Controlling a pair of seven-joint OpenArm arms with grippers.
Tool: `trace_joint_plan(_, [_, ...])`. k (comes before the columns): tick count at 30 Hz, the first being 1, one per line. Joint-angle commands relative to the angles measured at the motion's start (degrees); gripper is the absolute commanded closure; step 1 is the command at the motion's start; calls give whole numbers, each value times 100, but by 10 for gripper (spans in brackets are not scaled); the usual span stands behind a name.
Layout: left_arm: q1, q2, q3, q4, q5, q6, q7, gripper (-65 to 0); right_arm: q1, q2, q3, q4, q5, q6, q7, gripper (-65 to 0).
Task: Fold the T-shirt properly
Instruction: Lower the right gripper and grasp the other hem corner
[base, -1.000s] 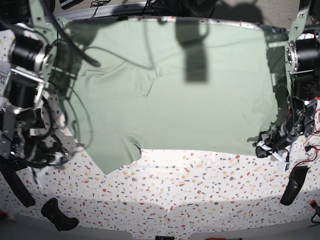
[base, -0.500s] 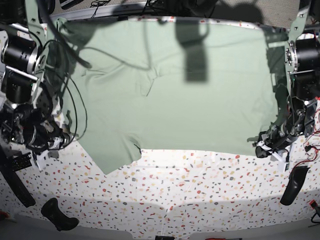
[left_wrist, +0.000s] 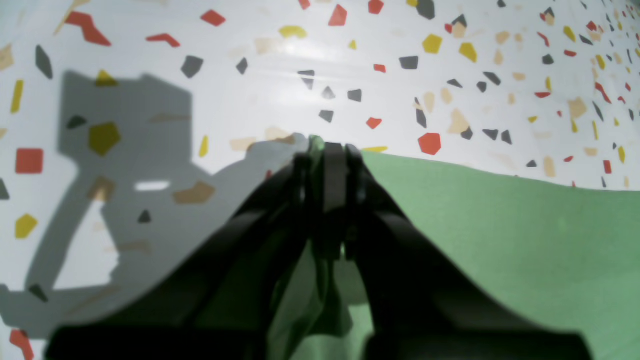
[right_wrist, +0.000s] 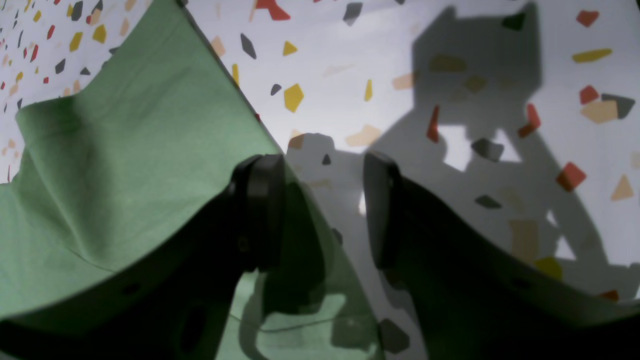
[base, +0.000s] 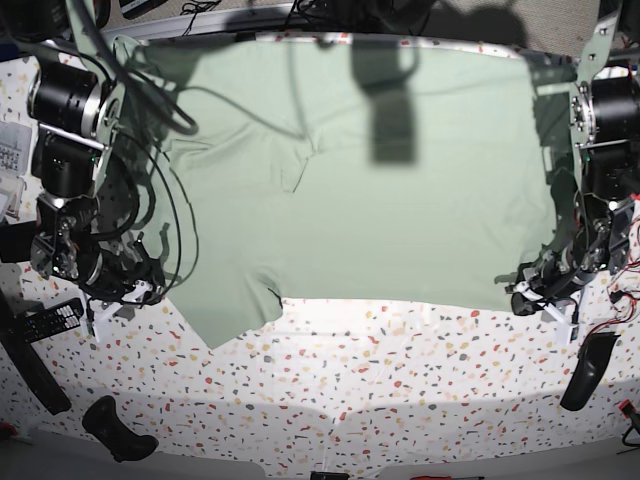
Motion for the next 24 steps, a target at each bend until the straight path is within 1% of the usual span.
trace_joint_plan(1, [-199,-79,-17,85,-76,-37,-144,0,90,-46,-11,26,-28,49,-295,-236])
trace_joint_plan(8, [-199,-79,-17,85,-74,-37,-142,0,76,-225,-11,26,-22,49,-439,-235])
trace_joint_plan(14, [-199,-79,-17,85,-74,-37,-142,0,79,-267,-11,26,363,49,-581,-235])
trace_joint_plan(20, [-199,-79,-17,85,-74,-37,-142,0,76,-315,-11,26,393,49,-898,-235])
trace_joint_plan(24, [-199,-79,-17,85,-74,-37,-142,0,79,-315,-15,26,713,49,-1010,-235])
